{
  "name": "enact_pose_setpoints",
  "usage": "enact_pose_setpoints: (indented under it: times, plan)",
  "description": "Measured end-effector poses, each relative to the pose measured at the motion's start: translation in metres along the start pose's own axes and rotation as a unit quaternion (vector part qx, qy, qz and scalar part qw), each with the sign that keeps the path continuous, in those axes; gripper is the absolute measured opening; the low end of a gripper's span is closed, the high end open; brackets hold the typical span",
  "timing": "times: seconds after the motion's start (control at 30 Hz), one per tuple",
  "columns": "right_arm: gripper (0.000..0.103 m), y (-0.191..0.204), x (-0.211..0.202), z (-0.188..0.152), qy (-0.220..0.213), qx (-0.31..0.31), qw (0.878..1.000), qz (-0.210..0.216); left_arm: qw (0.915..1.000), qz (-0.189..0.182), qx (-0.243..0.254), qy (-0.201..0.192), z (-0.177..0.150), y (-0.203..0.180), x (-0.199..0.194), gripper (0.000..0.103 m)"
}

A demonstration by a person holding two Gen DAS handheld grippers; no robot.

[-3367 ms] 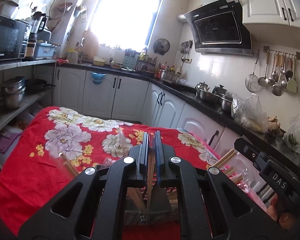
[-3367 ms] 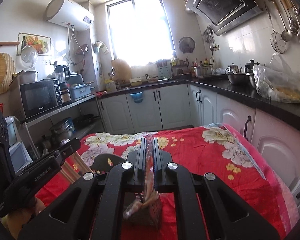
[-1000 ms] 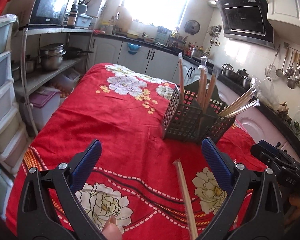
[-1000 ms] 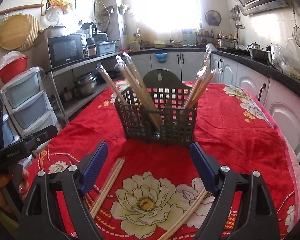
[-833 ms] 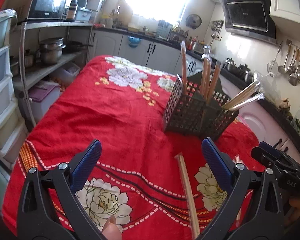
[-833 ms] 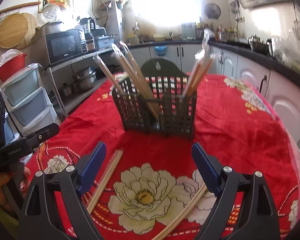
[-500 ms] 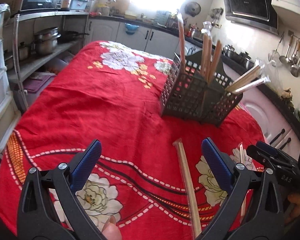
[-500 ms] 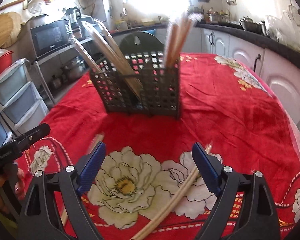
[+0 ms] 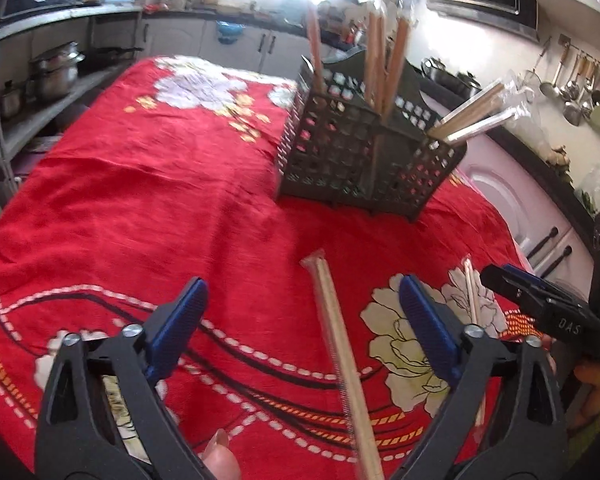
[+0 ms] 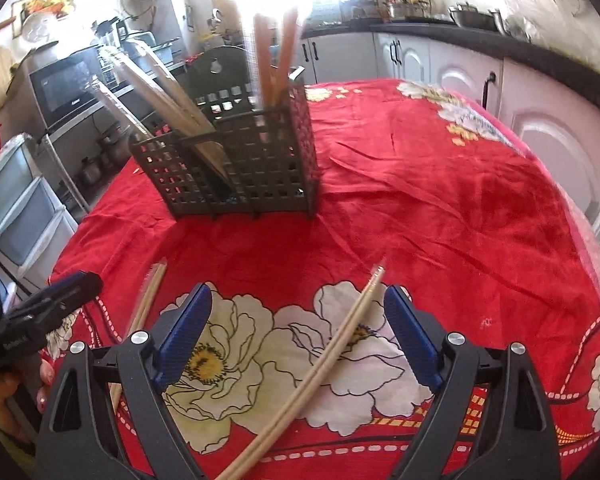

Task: Organize utensils
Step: 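Move both tools down toward the last loose wooden chopsticks on the cloth, then close the left tool on a wooden chopstick while the right tool grasps another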

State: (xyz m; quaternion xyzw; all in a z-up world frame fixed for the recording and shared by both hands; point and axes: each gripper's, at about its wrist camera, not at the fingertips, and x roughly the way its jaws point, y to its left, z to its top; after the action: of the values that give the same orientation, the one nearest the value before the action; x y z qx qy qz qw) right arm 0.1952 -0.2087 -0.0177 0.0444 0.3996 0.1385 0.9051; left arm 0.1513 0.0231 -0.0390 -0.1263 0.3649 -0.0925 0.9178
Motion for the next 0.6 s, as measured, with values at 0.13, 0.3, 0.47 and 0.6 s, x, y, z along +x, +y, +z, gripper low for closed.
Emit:
enact_pose_setpoints:
  times: [0.13,0.3,0.47,0.6]
  plan:
    - [0.085,-0.014,0.007,0.000,0.020,0.020,1.000,0.001,0.9987,-0.032,-0.010,0.038,0.000,-0.004,0.018,0.069]
    - [0.083,-0.035,0.023,0.005,0.055,0.061,0.996,0.019,0.9959,-0.041,-0.009,0.080,0.003,-0.010,0.040,0.067]
    - [0.073,-0.045,0.045,0.014,0.084,0.070,0.994,0.013,0.9944,-0.037,0.006,0.099,0.010,-0.016,0.054,0.067]
    - [0.068,-0.051,0.053,0.020,0.082,0.090,0.992,0.029,0.9932,-0.025,0.015,0.112,0.018,-0.018,0.062,0.057]
